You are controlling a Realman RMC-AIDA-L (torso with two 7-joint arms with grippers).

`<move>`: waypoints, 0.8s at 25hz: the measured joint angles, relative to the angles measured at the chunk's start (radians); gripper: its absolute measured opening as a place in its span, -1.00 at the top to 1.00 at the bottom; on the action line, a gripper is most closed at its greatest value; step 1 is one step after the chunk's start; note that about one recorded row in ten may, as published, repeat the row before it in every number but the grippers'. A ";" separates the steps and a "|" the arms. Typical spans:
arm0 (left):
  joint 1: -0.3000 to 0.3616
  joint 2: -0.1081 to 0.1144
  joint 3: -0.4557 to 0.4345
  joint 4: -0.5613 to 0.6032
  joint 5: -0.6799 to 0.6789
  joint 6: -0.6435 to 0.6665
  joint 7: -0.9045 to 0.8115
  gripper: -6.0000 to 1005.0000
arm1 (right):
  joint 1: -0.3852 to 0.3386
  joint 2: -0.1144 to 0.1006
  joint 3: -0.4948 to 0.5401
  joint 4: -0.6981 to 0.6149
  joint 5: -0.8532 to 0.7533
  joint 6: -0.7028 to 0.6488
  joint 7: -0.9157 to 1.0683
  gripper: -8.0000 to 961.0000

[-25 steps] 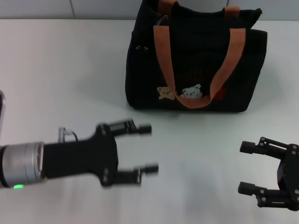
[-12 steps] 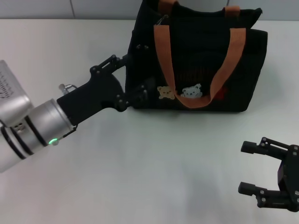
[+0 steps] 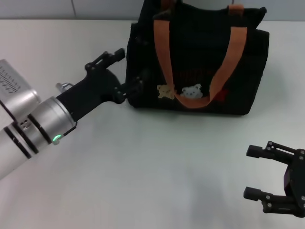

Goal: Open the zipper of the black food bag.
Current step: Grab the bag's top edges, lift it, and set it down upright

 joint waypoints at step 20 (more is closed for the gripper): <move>-0.059 0.000 -0.023 -0.083 0.005 -0.129 0.125 -0.46 | 0.000 0.000 -0.006 0.011 -0.004 0.006 0.000 -0.73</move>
